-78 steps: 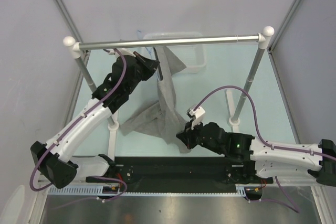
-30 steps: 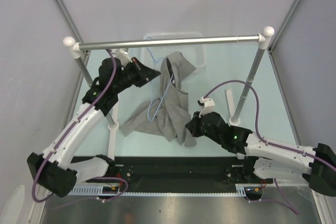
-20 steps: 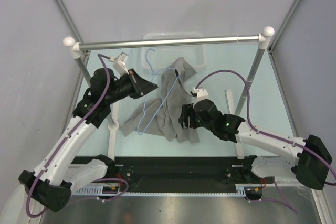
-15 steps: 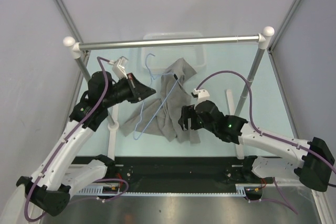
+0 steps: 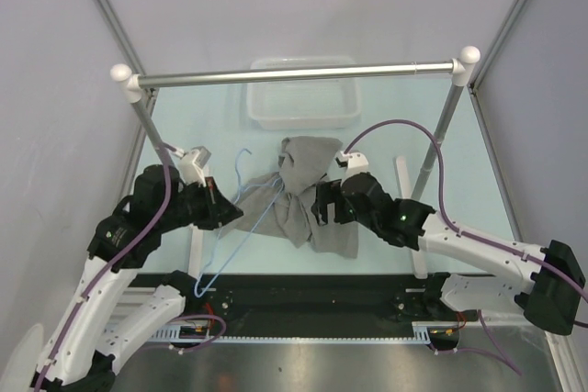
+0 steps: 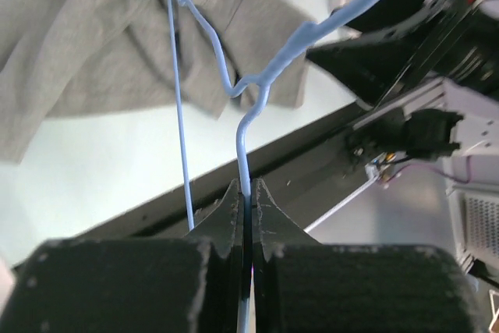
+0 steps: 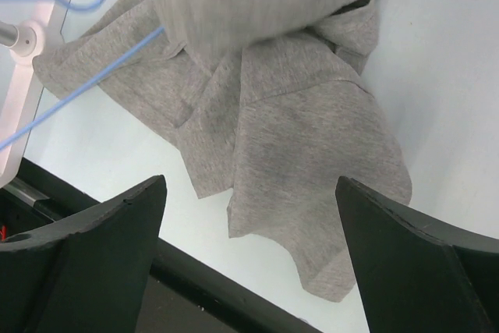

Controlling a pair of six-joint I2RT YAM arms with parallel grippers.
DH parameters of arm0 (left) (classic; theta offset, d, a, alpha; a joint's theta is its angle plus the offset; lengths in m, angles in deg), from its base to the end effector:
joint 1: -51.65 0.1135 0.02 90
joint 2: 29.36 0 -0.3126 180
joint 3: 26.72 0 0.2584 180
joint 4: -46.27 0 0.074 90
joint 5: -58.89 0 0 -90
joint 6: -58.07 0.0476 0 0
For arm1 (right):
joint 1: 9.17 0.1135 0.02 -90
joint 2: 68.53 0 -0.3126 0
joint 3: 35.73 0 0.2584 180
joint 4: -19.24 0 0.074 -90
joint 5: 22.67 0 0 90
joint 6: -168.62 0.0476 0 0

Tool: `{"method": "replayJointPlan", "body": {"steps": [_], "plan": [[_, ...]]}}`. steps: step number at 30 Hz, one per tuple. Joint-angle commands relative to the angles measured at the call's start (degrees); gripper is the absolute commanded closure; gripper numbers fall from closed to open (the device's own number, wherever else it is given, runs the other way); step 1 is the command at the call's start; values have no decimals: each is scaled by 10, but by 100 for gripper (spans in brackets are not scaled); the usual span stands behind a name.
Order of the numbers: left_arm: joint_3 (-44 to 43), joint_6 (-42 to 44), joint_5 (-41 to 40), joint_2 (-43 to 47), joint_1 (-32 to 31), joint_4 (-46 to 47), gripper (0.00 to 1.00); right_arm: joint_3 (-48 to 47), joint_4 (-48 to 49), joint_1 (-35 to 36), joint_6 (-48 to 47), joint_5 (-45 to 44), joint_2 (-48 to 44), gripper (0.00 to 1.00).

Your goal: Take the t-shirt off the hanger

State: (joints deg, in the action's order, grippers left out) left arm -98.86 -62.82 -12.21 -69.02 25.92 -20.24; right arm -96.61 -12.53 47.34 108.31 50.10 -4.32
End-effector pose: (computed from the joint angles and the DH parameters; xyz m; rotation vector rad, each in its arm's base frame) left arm 0.0798 -0.0556 0.3852 0.0983 2.2754 -0.9041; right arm 0.1440 0.1921 0.3113 -0.3411 2.1758 0.5364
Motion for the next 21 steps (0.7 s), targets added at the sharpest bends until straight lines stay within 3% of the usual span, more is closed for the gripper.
{"method": "replayJointPlan", "body": {"steps": [1,4,13,18,21], "plan": [[6,22,-28,29,-8,-77,100,-29,23,-1,-15,0,17,3],[8,28,-18,30,-9,-85,100,-36,35,-2,-18,9,36,1],[-89,50,-142,63,-8,-171,100,-135,40,-20,-56,23,175,0],[-76,43,-91,99,-9,-148,100,-189,53,-54,-80,41,264,0],[-75,43,-99,122,-9,-151,100,-259,33,-55,-92,13,329,0]]}}
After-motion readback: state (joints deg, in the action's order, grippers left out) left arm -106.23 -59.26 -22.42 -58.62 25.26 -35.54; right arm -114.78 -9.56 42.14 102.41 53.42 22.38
